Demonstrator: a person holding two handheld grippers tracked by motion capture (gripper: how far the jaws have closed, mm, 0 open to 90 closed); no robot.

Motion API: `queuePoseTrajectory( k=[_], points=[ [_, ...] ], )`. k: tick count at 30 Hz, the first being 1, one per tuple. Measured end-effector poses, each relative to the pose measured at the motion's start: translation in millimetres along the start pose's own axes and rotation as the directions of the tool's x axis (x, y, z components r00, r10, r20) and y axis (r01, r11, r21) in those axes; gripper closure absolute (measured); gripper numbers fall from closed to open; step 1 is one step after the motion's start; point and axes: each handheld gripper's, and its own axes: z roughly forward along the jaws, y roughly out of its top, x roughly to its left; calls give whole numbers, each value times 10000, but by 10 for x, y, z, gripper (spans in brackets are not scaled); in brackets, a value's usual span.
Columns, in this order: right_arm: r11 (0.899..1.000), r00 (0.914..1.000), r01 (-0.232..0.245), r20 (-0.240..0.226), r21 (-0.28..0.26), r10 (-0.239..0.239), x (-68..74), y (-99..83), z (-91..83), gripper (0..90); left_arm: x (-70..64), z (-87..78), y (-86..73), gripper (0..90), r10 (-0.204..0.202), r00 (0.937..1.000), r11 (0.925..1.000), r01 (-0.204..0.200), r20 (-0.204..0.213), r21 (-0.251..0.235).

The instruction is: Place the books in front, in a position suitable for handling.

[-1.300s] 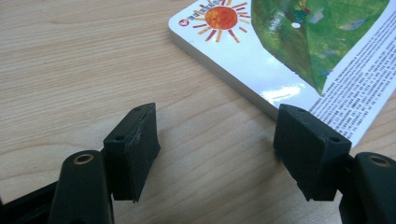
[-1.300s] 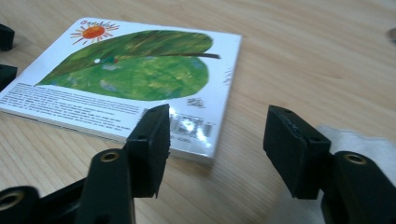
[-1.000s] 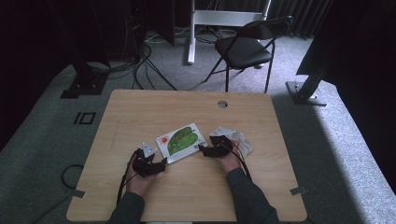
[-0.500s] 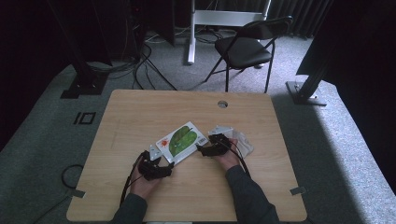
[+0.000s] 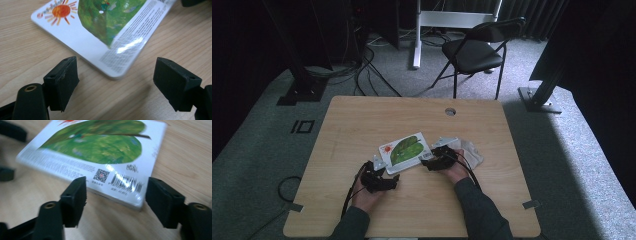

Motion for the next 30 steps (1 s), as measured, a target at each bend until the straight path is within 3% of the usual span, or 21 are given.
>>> queuePoseTrajectory(
  k=[1,3,4,8,11,14,17,20,25,30],
  points=[
    [9998,9997,-132,222,-130,135,1,15,-9,335,32,16,4,202,-83,10000,10000,84,-52,49],
    [9994,9992,-309,239,-153,313,-9,22,-2,325,65,31,10,202,-119,9999,9999,119,-11,100],
    [9977,9977,-655,173,-154,657,-41,28,31,318,77,37,14,205,-135,9999,9999,135,30,54],
    [9925,9925,-1218,-127,-46,1217,-70,7,110,322,137,73,42,227,-306,9991,9994,310,290,-151],
    [9924,9921,-1231,-239,-11,1230,-39,-2,117,318,156,100,82,259,-319,9985,9994,325,449,-139],
    [9912,9909,-1326,-241,19,1327,-31,-9,109,319,157,113,99,260,-268,9991,9996,270,337,-77],
    [9909,9905,-1349,-272,23,1349,-33,-27,106,322,168,106,94,278,-502,9985,9986,505,235,-129],
    [9864,9855,-1642,-445,-78,1637,-49,-60,114,318,167,111,95,284,-381,9989,9992,385,276,-138],
    [9892,9889,-1465,-234,46,1466,-13,-62,104,325,148,117,103,273,-308,9993,9995,309,197,-83],
    [9880,9880,-1538,-140,141,1540,31,-100,51,349,111,116,103,275,35,10000,10000,-35,78,28]
  ],
)
